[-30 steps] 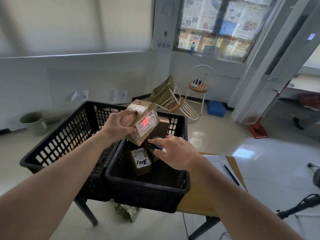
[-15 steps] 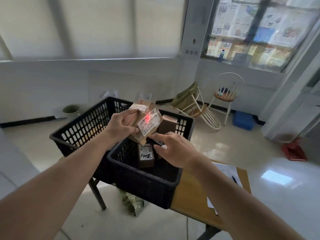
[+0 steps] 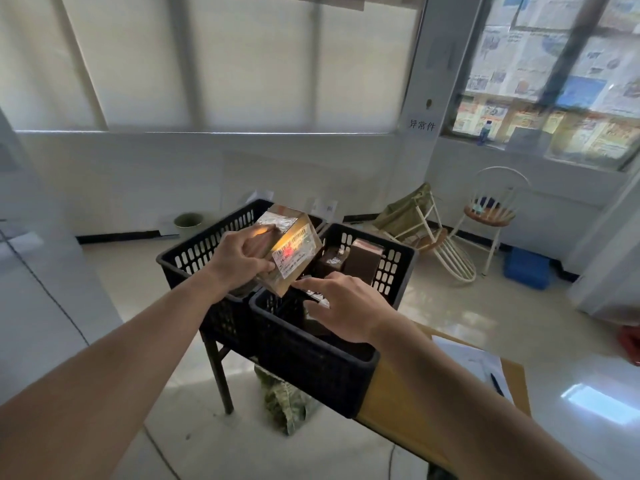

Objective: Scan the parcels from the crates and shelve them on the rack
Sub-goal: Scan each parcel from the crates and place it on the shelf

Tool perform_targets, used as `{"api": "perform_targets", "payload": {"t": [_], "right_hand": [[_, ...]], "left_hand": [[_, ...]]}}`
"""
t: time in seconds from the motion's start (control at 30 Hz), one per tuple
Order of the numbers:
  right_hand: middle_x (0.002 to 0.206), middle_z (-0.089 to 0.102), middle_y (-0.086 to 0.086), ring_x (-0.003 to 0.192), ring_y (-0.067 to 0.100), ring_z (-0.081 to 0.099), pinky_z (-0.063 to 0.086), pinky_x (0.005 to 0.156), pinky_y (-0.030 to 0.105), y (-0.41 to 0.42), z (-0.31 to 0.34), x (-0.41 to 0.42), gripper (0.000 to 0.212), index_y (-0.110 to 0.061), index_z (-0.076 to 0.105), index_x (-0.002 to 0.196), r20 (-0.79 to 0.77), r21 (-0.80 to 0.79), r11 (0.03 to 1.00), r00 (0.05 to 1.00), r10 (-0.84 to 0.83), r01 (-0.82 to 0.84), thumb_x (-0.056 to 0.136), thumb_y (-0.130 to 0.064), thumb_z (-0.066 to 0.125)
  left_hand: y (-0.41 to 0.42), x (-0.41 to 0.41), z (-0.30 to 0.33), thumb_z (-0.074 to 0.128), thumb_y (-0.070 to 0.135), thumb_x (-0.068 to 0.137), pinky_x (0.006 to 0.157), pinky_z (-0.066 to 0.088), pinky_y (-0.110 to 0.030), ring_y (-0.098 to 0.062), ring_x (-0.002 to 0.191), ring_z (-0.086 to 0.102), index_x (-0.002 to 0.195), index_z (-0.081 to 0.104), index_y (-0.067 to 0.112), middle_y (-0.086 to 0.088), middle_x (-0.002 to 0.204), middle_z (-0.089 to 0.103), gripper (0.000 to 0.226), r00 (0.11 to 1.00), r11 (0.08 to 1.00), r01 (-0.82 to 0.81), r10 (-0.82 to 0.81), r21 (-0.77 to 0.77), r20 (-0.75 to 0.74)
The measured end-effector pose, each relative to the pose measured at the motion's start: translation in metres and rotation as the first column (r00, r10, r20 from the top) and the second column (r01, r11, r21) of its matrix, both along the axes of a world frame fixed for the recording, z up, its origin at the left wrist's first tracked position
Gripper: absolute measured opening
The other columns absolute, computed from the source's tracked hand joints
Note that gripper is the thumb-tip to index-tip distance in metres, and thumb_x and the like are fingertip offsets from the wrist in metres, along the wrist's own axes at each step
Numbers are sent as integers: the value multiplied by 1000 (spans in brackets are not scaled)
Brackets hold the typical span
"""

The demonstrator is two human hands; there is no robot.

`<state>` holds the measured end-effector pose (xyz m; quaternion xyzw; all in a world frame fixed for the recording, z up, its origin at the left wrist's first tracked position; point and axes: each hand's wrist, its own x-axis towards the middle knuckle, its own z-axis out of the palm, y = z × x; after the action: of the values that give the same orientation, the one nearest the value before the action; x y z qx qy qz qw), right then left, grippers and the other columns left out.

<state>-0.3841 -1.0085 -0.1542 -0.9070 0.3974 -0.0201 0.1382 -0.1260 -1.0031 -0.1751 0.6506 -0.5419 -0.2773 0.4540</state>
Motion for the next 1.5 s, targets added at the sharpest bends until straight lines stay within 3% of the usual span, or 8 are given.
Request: {"api": "perform_targets", "payload": {"t": [0.53, 0.73, 0.87, 1.03, 1.2, 1.3, 1.37, 1.5], "right_hand": [[138, 57, 6, 120, 31, 60, 54, 98, 49, 29, -6, 28, 51, -55, 36, 158, -10, -14, 995, 995, -103, 103, 108, -55, 45], [136, 59, 3, 121, 29, 60, 53, 101, 50, 35, -12, 41, 50, -57, 36, 157, 117, 10, 986, 979, -167, 167, 108, -55, 47], [140, 60, 5, 125, 26, 61, 54, 103, 49, 36, -17, 57, 49, -49, 41, 158, 429, 104, 952, 851, -303, 287, 109, -47, 51], [151, 60, 8, 125, 25, 62, 51, 109, 52, 27, -15, 92, 49, -43, 40, 160, 695, 295, 884, 554, -459, 362, 112, -39, 48], [166, 39, -17, 149, 10, 39, 35, 125, 50, 24, -2, 132, 50, -47, 36, 162, 798, 406, 889, 391, -458, 213, 114, -36, 46], [137, 51, -44, 131, 1, 53, 52, 113, 52, 32, 4, 152, 46, -51, 43, 157, 832, 471, 882, 327, -448, 11, 115, -34, 45], [133, 66, -27, 123, 11, 66, 61, 98, 56, 39, 5, 163, 44, -48, 49, 155, 835, 523, 840, 286, -469, -148, 115, -31, 45], [146, 62, 2, 132, 24, 63, 59, 100, 61, 67, 3, 187, 44, -42, 52, 155, 846, 528, 776, 295, -444, -346, 114, -26, 48]], "left_hand": [[10, 28, 0, 85, 1, 78, 57, 52, -9, -13, 103, 61, 142, 59, 41, -3, 130, 56, 80, 996, 995, 95, -94, 36, -6], [11, 42, 2, 85, 3, 77, 67, 56, -17, -16, 107, 62, 141, 60, 45, -2, 133, 55, 80, 989, 991, 133, -131, 26, -65], [19, 53, 7, 82, 7, 80, 75, 62, -31, -22, 110, 66, 130, 61, 62, 0, 130, 58, 78, 954, 987, 159, -149, 16, -261], [43, 71, 15, 78, 12, 78, 74, 63, -29, -23, 107, 76, 133, 56, 66, -5, 125, 74, 80, 878, 988, 152, -126, 20, -462], [83, 83, 21, 70, 12, 93, 95, 54, -52, -23, 116, 72, 146, 37, 69, 7, 128, 74, 85, 883, 993, 121, -108, -1, -456], [114, 84, 26, 66, 12, 98, 108, 43, -59, -26, 121, 70, 144, 34, 74, 0, 140, 68, 84, 888, 997, 75, -63, 9, -455], [137, 84, 27, 67, 17, 97, 108, 41, -56, -26, 121, 70, 145, 31, 75, 0, 135, 70, 84, 901, 999, 38, -26, 18, -434], [191, 84, 25, 64, 24, 99, 98, 48, -46, -26, 116, 72, 149, 27, 70, -1, 125, 75, 78, 917, 993, -114, 115, 24, -381]]}}
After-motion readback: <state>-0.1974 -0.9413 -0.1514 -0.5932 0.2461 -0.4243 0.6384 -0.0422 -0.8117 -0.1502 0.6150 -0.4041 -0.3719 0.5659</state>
